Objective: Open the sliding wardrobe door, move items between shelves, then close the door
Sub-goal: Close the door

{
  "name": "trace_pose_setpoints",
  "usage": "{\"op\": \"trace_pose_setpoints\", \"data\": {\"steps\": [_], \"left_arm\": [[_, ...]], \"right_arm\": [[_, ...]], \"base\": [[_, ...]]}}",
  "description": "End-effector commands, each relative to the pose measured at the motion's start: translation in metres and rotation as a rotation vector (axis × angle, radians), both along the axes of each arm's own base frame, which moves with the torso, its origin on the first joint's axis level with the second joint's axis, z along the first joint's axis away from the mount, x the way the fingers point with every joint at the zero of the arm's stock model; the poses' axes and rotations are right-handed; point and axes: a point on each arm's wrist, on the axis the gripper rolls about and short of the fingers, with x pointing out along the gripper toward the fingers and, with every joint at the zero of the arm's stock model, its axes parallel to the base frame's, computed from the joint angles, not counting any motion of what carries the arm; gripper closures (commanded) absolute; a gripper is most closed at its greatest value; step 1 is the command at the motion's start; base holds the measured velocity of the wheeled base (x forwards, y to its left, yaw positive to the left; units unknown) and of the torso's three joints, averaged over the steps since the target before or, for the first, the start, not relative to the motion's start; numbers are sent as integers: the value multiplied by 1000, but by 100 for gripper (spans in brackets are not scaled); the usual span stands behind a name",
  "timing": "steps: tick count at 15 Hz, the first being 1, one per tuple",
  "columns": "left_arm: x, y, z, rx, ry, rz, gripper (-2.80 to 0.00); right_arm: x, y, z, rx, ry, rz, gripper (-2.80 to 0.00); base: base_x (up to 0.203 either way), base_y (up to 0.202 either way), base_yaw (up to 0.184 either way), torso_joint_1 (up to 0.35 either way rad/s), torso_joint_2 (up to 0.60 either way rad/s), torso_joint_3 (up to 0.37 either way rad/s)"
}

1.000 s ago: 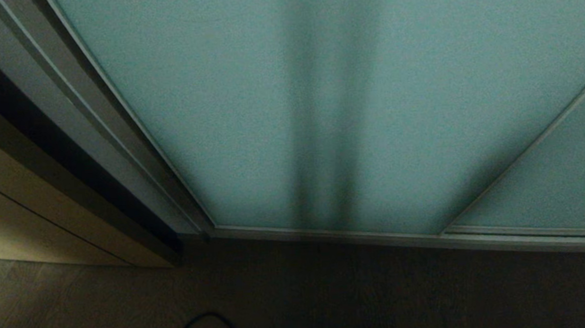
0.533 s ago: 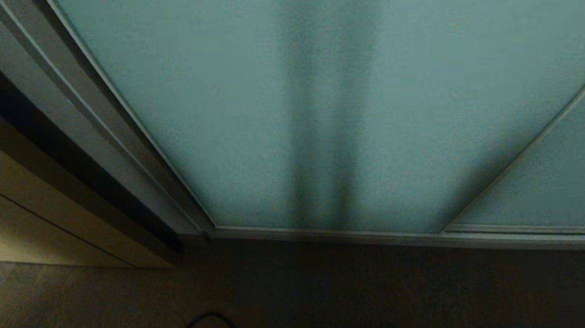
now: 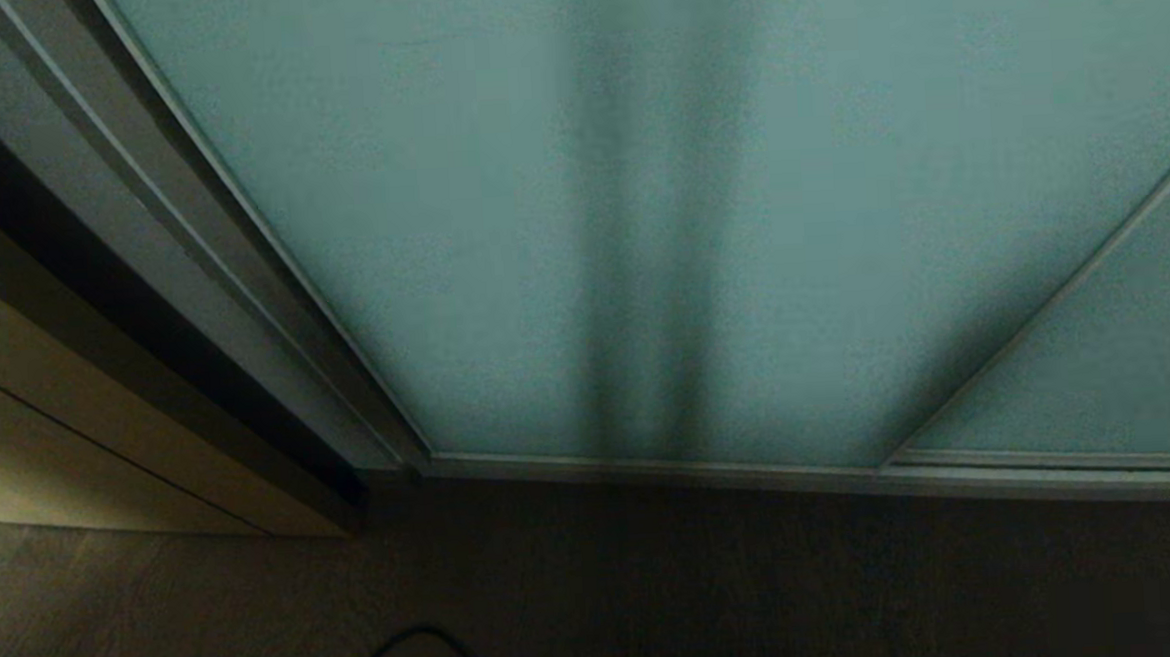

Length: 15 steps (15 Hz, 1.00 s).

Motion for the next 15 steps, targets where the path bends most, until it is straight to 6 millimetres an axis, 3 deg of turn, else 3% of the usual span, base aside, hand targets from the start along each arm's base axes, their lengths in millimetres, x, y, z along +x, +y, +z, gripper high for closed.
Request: {"op": "trace_pose_setpoints", "data": {"steps": [1,3,5,9,12,14,15], "left_arm": [[-11,0,31,19,-104,14,0],[-16,1,74,22,-161,69,0],[-9,3,134,8,-216,132,0],[28,6,246,-33,-428,240,0],[60,7,292,-58,-549,276,0],[65,8,302,-67,-602,287,0],[82,8,307,-68,-615,297,0]], "right_arm": [[0,0,0,0,-1,0,0],[0,0,0,0,-1,0,0],[0,0,0,0,-1,0,0],[0,0,0,0,-1,0,0],[0,0,0,0,-1,0,0],[0,0,0,0,-1,0,0],[0,0,0,0,-1,0,0]], "base": [[0,0,0,0,0,0],[0,0,0,0,0,0],[0,0,0,0,0,0],[0,0,0,0,0,0],[0,0,0,0,0,0],[0,0,0,0,0,0],[0,0,0,0,0,0]]}}
